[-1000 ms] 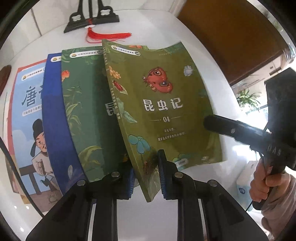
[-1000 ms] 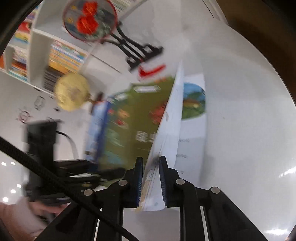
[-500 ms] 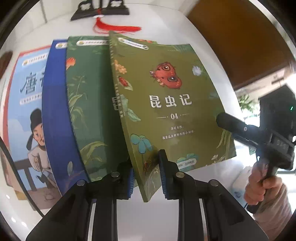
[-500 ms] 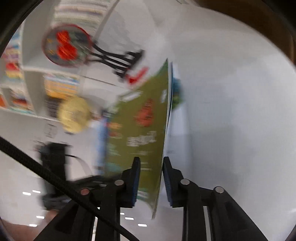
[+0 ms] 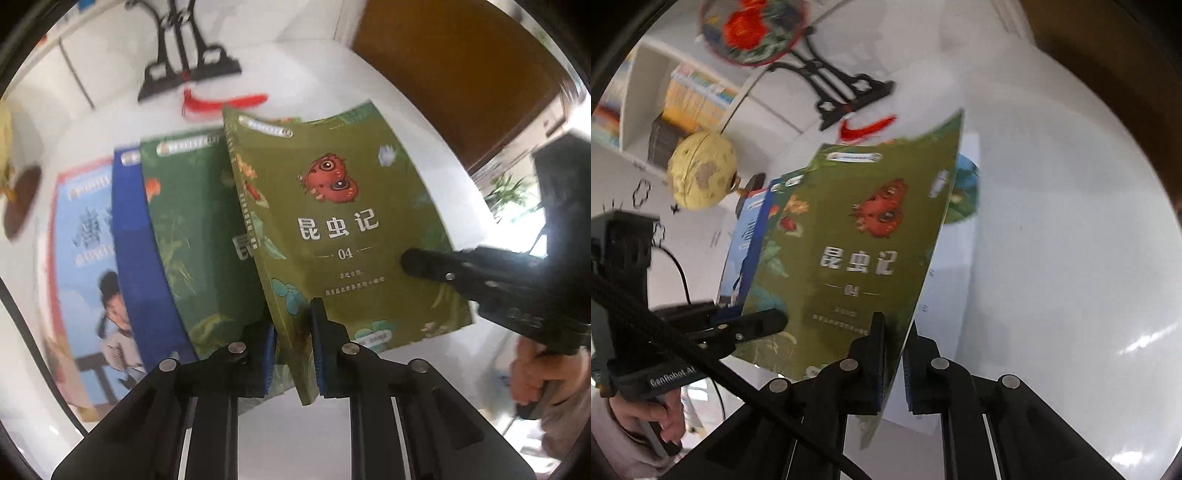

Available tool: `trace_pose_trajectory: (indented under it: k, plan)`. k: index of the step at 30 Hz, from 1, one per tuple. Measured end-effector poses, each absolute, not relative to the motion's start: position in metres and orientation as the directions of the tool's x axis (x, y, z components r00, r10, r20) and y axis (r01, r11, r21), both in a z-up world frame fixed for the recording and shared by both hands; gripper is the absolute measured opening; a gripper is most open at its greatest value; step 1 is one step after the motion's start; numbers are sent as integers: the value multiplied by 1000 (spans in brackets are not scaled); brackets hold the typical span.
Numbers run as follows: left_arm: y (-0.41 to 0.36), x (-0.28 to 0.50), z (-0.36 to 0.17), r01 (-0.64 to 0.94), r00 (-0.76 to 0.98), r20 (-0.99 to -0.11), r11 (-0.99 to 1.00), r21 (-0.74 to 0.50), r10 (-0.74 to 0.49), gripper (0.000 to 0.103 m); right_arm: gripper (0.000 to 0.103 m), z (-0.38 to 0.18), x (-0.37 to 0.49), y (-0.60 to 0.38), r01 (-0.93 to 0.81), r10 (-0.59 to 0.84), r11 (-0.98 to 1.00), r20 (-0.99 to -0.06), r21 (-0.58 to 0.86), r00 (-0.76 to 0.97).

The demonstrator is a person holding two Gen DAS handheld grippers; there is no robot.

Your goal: Organize books

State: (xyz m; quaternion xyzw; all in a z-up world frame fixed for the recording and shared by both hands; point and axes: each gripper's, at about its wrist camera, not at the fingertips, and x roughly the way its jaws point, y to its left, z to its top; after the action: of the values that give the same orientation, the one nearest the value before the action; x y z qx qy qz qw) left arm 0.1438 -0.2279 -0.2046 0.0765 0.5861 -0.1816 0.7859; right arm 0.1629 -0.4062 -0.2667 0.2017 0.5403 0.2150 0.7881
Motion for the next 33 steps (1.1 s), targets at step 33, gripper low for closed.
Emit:
trace_pose_trajectory:
  k: [33]
  plan:
    - [26,92,-143,159,418,-855,952,-263,-306,13,8,-167,124,-181,-382,661,747,-667,544,344]
